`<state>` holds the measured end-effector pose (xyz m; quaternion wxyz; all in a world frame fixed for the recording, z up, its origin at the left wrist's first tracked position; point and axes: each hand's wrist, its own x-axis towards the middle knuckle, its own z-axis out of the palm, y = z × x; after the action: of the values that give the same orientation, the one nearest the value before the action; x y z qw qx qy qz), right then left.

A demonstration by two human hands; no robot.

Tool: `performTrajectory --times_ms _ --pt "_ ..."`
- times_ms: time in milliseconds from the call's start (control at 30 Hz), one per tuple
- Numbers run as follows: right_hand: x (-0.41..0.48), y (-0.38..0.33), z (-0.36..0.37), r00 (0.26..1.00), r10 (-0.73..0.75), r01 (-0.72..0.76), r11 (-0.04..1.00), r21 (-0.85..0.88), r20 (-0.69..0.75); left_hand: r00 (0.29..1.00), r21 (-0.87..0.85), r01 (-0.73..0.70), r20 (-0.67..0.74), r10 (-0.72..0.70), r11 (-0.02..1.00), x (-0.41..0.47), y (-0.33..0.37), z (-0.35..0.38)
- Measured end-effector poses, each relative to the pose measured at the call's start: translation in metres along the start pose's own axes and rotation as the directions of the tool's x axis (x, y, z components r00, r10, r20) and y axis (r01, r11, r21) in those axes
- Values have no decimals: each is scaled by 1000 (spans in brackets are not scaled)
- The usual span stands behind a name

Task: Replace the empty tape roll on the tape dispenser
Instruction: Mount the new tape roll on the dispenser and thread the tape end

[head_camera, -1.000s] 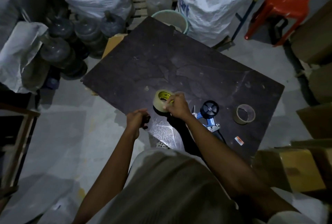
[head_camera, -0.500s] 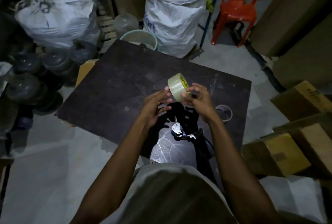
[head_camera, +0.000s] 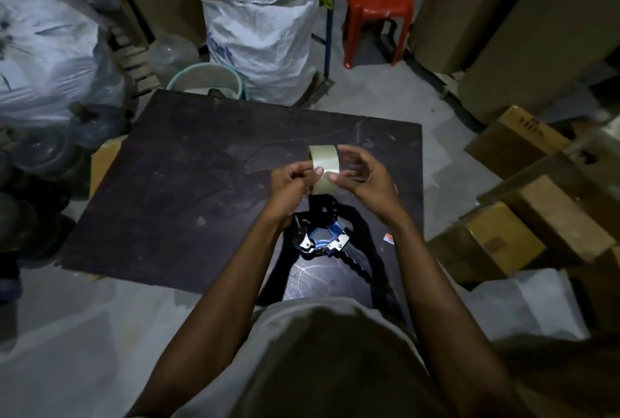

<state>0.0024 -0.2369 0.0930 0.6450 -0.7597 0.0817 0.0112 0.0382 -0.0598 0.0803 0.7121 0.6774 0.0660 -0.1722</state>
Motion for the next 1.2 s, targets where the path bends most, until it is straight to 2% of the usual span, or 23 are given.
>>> performTrajectory --times_ms 100,233,333,500,600,700,800,900,1100,1200 --pt "4 3 2 997 -73 70 993 -97 -37 998 52 -19 53 16 998 3 -3 3" --pt "10 13 3 997 -13 18 997 74 -74 998 59 -6 68 2 998 3 -1 6" --pt "13 19 4 995 -1 11 994 111 -96 997 -14 57 49 -56 998 5 0 6" --pt "14 20 4 994 -38 43 998 46 -103 994 -45 112 9 -112 993 8 -4 6" --pt "15 20 3 995 -38 38 999 -8 -96 995 -1 103 9 -103 995 9 -4 6" --pt "13 19 3 988 -88 67 985 -161 -128 998 42 64 23 -65 997 8 -3 7" --pt "7 17 4 934 -311 214 882 -419 -176 999 63 35 29 -37 997 7 -1 9" --pt "9 23 0 845 -523 384 737 -556 -111 999 82 13 34 -15 997 7 1 9" --pt "10 32 -1 679 -734 529 498 -687 -9 998 150 -43 61 34 988 6 3 5" --pt "12 38 2 661 -749 503 485 -715 -43 996 171 -59 77 46 984 7 3 4"
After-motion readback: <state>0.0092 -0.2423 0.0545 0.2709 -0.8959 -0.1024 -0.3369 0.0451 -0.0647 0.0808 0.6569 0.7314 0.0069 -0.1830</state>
